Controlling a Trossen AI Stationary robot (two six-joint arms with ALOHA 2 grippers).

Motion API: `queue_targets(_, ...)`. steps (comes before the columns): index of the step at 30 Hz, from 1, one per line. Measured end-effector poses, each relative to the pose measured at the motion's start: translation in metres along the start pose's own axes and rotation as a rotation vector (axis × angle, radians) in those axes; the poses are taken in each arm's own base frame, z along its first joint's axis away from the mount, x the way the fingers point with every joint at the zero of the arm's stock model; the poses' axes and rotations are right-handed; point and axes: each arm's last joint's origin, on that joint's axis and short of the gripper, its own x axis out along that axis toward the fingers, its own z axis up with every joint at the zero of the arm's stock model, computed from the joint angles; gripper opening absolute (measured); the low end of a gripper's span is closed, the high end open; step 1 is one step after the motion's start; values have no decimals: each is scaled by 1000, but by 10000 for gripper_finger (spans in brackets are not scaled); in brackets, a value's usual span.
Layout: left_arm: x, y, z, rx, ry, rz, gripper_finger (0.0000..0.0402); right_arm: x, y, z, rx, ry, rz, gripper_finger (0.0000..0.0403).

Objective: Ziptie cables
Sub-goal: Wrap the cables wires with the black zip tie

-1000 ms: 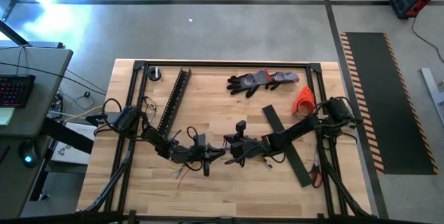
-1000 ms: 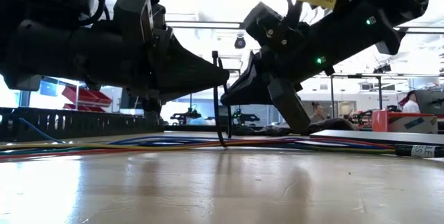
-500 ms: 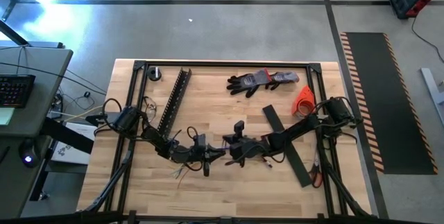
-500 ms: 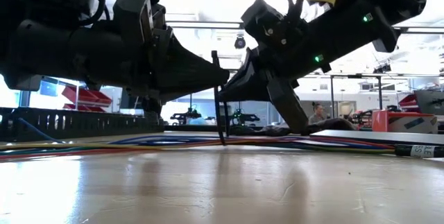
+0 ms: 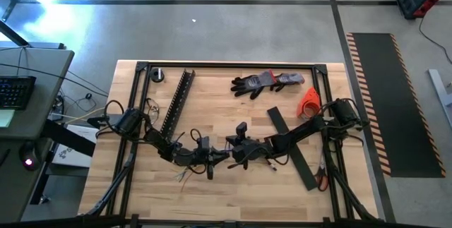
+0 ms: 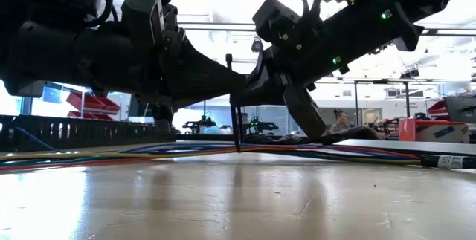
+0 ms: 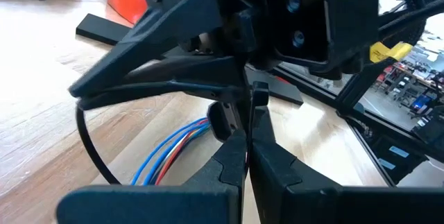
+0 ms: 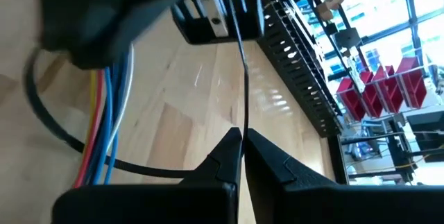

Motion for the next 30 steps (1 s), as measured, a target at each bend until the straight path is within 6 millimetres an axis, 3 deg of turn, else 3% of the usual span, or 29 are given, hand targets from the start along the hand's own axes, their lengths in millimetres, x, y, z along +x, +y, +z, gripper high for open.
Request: queue_targets(30,0,-1,0,-53,13,-23,0,-11,10,12,-85,-74,10,0)
